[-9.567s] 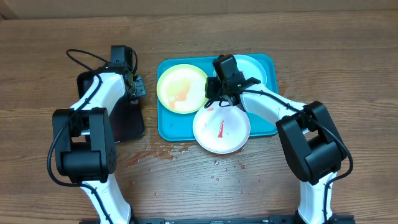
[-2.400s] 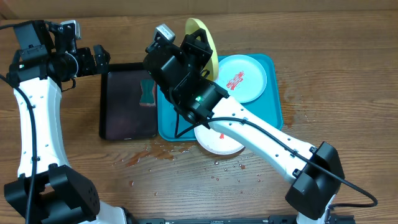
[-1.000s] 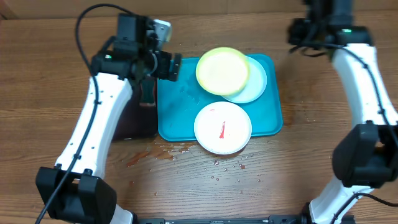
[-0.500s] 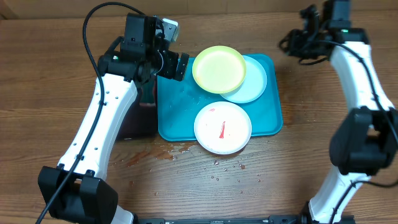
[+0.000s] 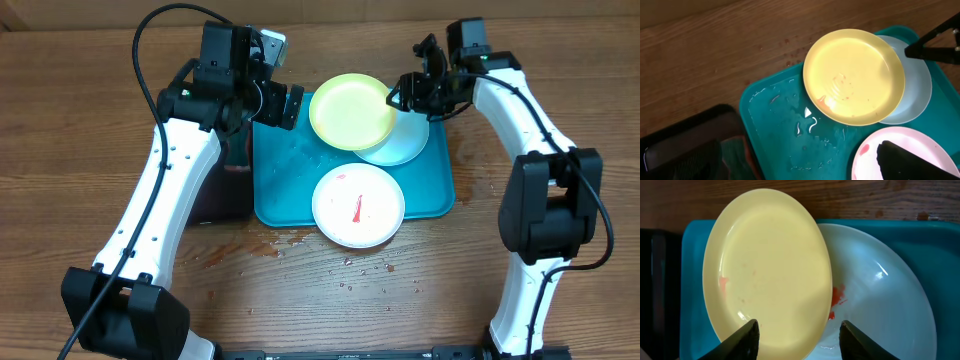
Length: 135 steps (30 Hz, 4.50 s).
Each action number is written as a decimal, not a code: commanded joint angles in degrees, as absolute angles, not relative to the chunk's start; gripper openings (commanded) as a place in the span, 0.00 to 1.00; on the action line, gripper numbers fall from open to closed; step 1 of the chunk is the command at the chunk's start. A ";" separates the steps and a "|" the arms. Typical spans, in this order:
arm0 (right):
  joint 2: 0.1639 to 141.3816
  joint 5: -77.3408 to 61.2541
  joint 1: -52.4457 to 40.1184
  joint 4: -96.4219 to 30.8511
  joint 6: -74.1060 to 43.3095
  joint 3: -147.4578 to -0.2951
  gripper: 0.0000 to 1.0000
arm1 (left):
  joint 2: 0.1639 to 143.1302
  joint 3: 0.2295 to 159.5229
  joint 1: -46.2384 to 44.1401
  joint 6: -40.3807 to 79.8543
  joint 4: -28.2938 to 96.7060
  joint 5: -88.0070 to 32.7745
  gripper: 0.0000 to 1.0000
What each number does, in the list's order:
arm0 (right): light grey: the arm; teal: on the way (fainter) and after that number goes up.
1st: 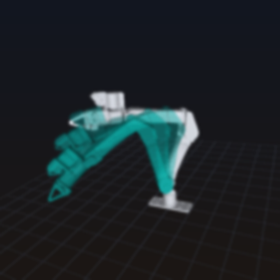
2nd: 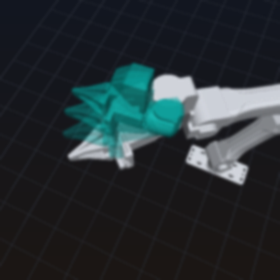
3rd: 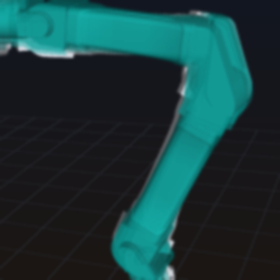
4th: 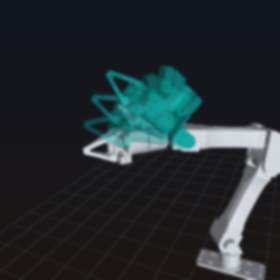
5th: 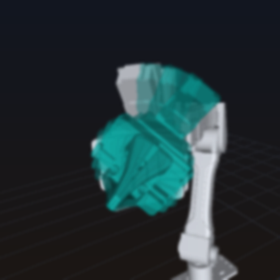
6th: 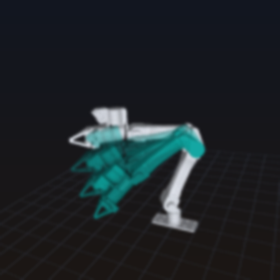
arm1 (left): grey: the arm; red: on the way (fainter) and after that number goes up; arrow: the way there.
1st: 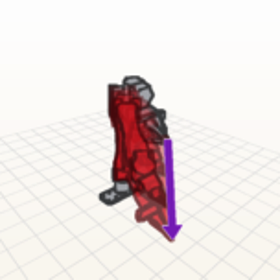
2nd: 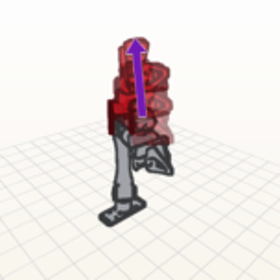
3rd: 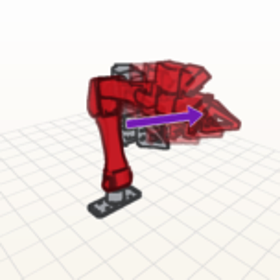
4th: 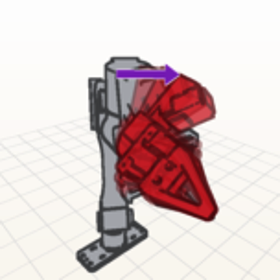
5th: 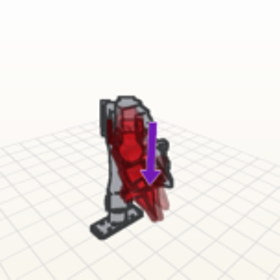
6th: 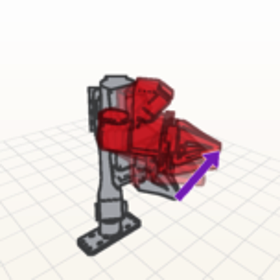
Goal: Clean dirty plates on tray and stack at the side
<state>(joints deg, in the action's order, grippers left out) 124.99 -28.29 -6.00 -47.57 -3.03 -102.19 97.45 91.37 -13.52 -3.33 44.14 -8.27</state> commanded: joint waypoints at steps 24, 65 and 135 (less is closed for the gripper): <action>131.85 -35.75 -5.56 -42.35 -6.52 -102.83 0.04 | 96.25 91.94 -13.45 -2.55 44.07 -7.88 1.00; 123.39 -9.45 23.49 -54.11 -12.23 -97.47 0.04 | 96.25 91.94 -13.47 -2.52 44.38 -6.87 1.00; 112.31 -11.00 -10.94 -69.06 -4.40 -87.94 0.51 | 96.25 76.86 6.24 0.21 43.46 -4.14 1.00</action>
